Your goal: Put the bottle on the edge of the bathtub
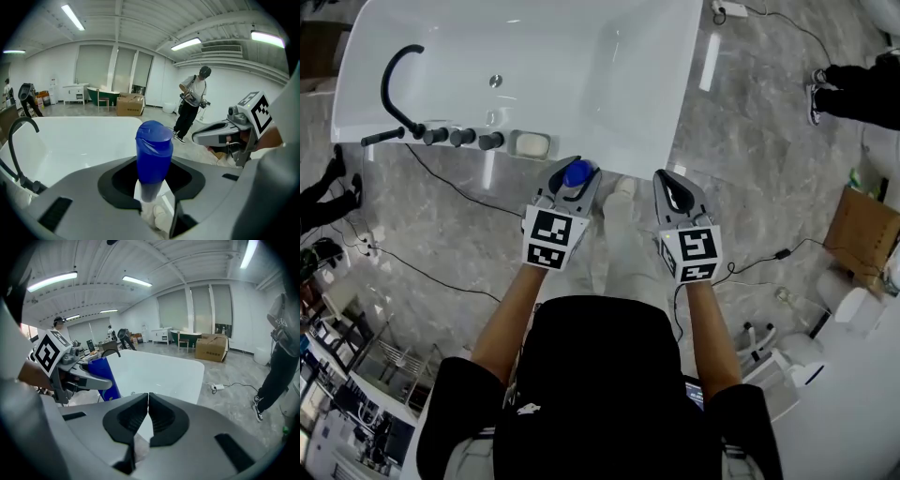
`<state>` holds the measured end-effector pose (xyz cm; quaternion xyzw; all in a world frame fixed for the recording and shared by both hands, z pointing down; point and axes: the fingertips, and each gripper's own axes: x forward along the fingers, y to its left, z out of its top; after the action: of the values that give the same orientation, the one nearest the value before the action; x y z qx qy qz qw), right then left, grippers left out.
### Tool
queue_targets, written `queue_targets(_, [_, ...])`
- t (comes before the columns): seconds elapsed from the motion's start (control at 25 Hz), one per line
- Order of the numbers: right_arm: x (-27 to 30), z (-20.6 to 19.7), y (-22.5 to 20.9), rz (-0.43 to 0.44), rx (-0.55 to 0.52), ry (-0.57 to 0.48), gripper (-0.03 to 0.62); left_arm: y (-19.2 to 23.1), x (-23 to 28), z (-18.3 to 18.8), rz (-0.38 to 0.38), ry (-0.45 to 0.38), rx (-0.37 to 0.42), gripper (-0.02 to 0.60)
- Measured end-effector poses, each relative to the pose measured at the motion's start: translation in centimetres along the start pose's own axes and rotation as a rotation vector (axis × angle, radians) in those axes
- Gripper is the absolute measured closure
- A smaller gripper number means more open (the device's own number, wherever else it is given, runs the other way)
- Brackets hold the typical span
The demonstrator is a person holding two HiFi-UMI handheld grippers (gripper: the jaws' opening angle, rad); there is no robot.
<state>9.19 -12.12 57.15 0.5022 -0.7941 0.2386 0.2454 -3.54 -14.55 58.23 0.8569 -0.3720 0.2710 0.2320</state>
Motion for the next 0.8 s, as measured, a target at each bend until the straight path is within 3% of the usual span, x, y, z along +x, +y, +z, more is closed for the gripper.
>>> queue_targets(0.24, [1.8,-2.7,-0.2,0.011,-0.016,0.038,0.572,0.8,2.4,-3.1,0.016,0.031,-0.025,0.416])
queue_targets(0.8, [6.3,-7.2,-2.4,0.007,-0.016,0.089,0.572,2.4,8.4,-7.3,0.054,0.064,-0.003,0.416])
